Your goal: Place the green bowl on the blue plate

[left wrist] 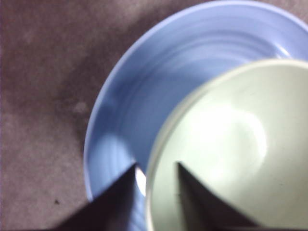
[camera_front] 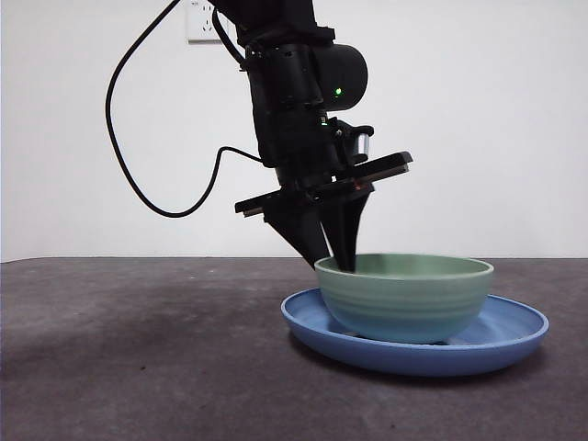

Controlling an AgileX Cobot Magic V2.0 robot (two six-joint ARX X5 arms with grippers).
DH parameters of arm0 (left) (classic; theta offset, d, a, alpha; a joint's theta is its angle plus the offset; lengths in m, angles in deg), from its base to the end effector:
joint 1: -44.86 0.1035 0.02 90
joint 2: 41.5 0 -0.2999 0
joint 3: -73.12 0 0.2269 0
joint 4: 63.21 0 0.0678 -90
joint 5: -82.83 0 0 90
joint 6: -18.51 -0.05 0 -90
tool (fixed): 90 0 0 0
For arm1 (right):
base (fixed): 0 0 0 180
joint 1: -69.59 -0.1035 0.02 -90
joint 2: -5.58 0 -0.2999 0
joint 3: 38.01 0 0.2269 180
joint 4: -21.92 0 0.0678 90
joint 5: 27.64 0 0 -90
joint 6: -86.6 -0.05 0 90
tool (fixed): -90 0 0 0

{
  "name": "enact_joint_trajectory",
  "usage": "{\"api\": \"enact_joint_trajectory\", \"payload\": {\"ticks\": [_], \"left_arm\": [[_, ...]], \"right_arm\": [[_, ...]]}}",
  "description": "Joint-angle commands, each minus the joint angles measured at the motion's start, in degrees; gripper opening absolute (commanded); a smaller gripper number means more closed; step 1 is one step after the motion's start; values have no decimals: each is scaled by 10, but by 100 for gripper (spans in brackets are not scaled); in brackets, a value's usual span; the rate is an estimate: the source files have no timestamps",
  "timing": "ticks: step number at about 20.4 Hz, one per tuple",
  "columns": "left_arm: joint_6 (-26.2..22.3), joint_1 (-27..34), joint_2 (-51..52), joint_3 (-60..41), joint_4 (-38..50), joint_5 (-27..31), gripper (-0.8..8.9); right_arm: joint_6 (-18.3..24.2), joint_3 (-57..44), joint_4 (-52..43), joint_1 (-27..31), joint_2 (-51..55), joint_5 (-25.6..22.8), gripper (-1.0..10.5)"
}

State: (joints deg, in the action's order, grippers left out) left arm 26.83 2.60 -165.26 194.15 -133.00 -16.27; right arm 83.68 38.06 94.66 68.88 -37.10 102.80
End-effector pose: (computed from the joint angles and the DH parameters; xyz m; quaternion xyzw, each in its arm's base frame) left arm 0.3266 -0.3075 0.2303 0.1156 0.5907 -0.3074 0.7370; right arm 0.0704 0.0333 0.3646 0.1368 0.3250 0.3227 0.8784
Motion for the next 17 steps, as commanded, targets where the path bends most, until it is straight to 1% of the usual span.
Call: {"api": "enact_joint_trajectory", "payload": {"ticks": [1,5,6,10,15,17], "left_arm": [[4,-7,-12,19,4,1,305],[1,1,-7,59,-37,1,526],[-9,3,0,73,-54,1,545],[-45,10,73,84,-103,1,545],[-64,13,205,84,-147,1,569],[-83,13,256,83,-170,1,569]], "right_arm": [[4,9,-3,-1,-3,0,548],[3,9,-3,-1,-3,0,548],[4,9,-3,-1,-3,0,548],[4,9,-3,-1,-3,0,548],[4,9,-3,-1,-3,0,548],[4,9,-2,-1,-3,0,548]]}}
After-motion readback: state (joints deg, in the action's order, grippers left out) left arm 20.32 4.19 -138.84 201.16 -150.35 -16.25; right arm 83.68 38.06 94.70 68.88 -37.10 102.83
